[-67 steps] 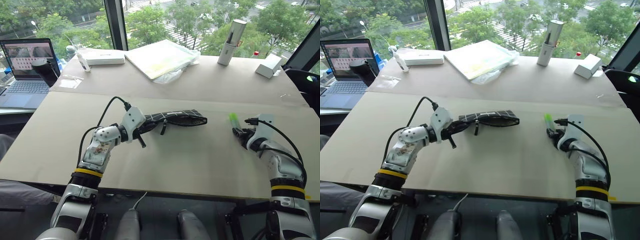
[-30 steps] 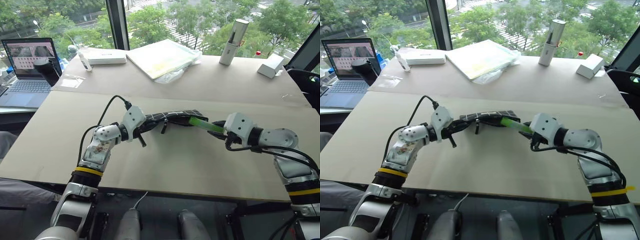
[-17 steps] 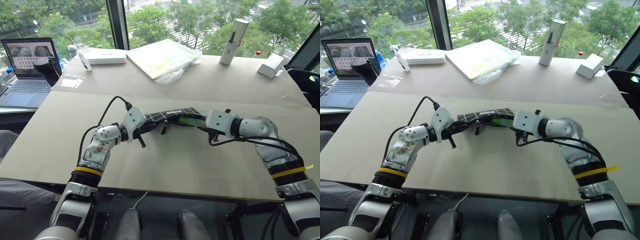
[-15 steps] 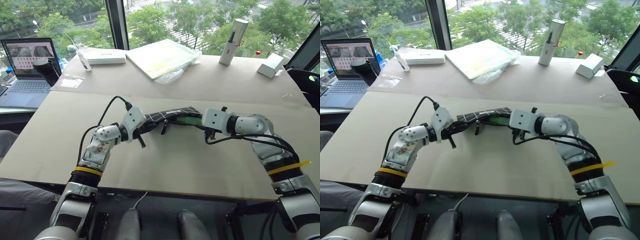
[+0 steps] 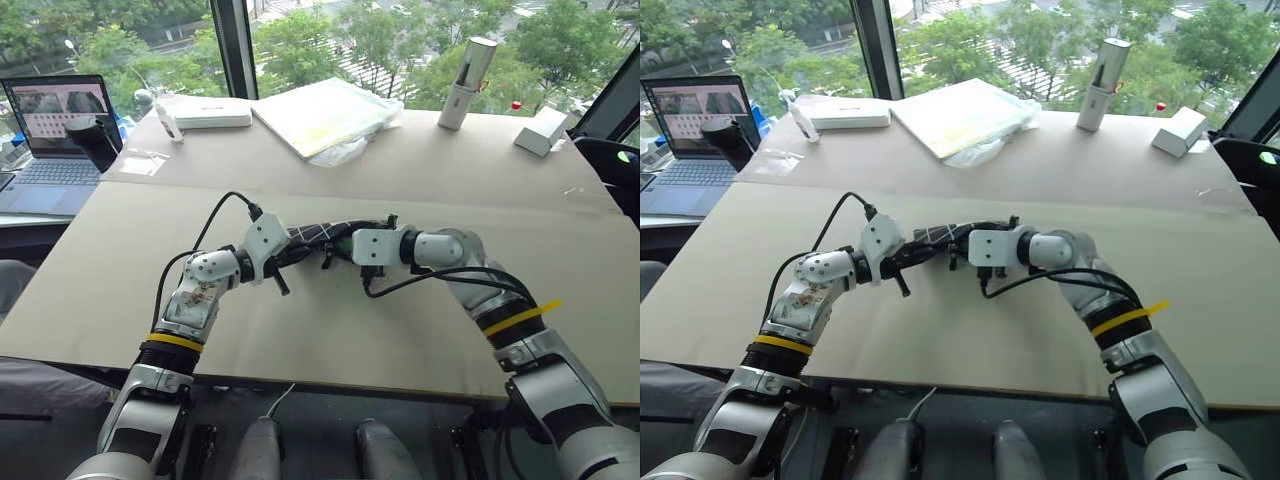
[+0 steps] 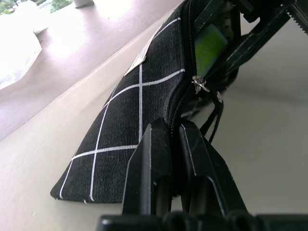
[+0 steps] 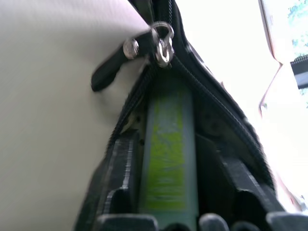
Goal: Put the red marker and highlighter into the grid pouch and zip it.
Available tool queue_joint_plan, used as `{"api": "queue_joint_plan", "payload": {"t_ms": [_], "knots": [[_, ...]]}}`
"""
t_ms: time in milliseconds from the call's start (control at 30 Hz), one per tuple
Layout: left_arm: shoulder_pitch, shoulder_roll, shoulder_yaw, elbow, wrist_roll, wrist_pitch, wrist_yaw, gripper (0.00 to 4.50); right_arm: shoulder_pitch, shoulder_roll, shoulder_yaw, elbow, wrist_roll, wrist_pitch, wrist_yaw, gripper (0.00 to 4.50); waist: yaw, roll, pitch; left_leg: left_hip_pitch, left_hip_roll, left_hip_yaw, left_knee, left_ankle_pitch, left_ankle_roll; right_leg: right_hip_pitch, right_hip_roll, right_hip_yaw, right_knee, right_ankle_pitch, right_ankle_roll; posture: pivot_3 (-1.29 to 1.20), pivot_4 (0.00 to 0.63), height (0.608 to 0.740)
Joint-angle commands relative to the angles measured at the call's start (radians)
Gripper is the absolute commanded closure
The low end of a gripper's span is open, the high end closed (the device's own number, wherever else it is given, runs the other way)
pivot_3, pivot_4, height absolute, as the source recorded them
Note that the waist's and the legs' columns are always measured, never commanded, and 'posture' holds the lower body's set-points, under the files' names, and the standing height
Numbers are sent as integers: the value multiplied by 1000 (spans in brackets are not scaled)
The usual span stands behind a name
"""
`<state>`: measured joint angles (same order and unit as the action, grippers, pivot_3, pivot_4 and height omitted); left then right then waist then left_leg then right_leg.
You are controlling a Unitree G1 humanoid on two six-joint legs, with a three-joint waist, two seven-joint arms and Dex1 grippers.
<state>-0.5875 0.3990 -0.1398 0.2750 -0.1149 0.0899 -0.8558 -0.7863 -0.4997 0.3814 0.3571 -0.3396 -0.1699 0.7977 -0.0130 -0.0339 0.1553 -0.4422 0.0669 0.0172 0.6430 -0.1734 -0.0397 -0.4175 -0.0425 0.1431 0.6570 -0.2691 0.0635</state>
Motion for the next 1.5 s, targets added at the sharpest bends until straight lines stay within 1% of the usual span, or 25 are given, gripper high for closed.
{"api": "queue_joint_plan", "payload": {"t_ms": [33,100,200,233,300,333,367,433,467,533,567,600,667,767,900,967,1067,1233,1433,1500], "knots": [[-5,0,9,-42,-4,-10,6,4500,-26,-34,-60,11,17,-23,-32,1196,0,0,0,0,0,0,0,0,0,0,0,0,0,0,0,0,150,740],[-3,-1,8,-44,-4,-9,8,4500,-20,-51,-100,12,57,-51,-42,1196,-1,0,0,0,0,0,0,0,0,0,0,0,0,0,0,0,150,740],[-2,-3,7,-46,-5,-6,10,4500,16,-66,-193,-34,199,-59,0,1196,-2,0,0,0,0,0,0,0,0,0,0,0,0,0,0,0,150,740],[-2,-4,7,-46,-5,-6,11,4500,40,-65,-246,-75,289,0,35,1196,-2,0,0,0,0,0,0,0,0,0,0,0,0,0,0,0,150,740],[-2,-4,7,-46,-5,-6,12,4500,76,-66,-315,-143,419,109,85,1196,-2,0,0,0,0,0,0,0,0,1,0,0,0,0,0,0,150,740],[-2,-4,8,-45,-6,-6,13,4500,124,-77,-374,-241,580,270,133,1196,-2,0,0,0,0,0,0,0,0,1,0,0,0,0,0,0,150,740],[-2,-4,8,-45,-6,-6,14,4500,156,-86,-413,-311,690,385,163,1196,0,0,0,0,0,-1,0,0,0,1,0,0,0,0,0,0,150,740],[-2,-4,9,-44,-6,-6,14,4500,211,-108,-475,-417,859,572,193,1196,1,0,0,0,0,-2,0,0,0,3,0,-1,-1,0,0,0,150,740],[-2,-3,10,-44,-7,-5,14,4500,244,-126,-494,-458,919,640,208,1196,1,0,0,0,0,-2,0,0,0,3,0,-1,-1,0,0,0,150,740],[-1,-3,10,-42,-7,-6,14,4500,344,-165,-495,-543,982,725,239,1196,1,0,0,1,0,-3,0,0,0,5,0,-1,-1,0,0,0,150,740],[-1,-3,10,-41,-7,-6,14,4500,384,-174,-486,-575,999,754,243,1196,0,0,0,2,0,-4,0,0,0,7,0,-2,-2,0,0,0,150,740],[-2,-4,9,-40,-7,-7,14,4500,425,-159,-469,-613,1029,794,225,1196,0,0,0,3,0,-4,0,0,0,8,0,-3,-3,0,0,0,150,740],[-5,-5,9,-36,-6,-8,14,4500,482,-114,-404,-663,1018,825,169,1196,-6,0,0,3,0,-5,0,0,0,9,0,-3,-3,-1,0,0,150,740],[-8,-6,10,-31,-5,-9,15,4500,513,-48,-313,-670,905,781,84,1196,-15,0,0,4,0,-5,0,0,0,8,0,-3,-2,-1,0,0,150,740],[-7,-8,7,-35,-4,-6,14,4500,461,67,-233,-569,755,732,-81,1196,-14,0,0,3,0,-6,0,0,0,8,0,-4,-2,-1,0,0,150,740],[-8,-8,6,-35,-4,-6,12,4500,426,113,-200,-516,688,710,-142,1196,-11,0,0,3,0,-6,0,0,0,8,0,-4,-2,-1,0,0,150,740],[-13,-7,7,-30,-3,-8,12,4500,351,170,-160,-405,581,632,-214,1196,-8,0,0,3,0,-6,0,0,0,8,0,-4,-2,-1,0,0,150,740],[-8,-12,5,-36,-3,-5,16,4500,246,249,-154,-261,510,550,-256,1196,-4,0,0,3,0,-6,0,0,0,8,0,-5,-2,-1,0,0,150,740],[0,-12,6,-42,-4,-4,19,4500,192,301,-165,-198,495,517,-252,1196,-5,0,0,3,0,-7,0,0,0,8,0,-6,-2,-1,0,0,150,740],[1,-12,7,-40,-4,-5,20,4500,194,298,-169,-206,504,517,-227,1702,-6,0,0,3,0,-7,0,0,0,8,0,-6,-2,-1,0,0,150,740]]}}
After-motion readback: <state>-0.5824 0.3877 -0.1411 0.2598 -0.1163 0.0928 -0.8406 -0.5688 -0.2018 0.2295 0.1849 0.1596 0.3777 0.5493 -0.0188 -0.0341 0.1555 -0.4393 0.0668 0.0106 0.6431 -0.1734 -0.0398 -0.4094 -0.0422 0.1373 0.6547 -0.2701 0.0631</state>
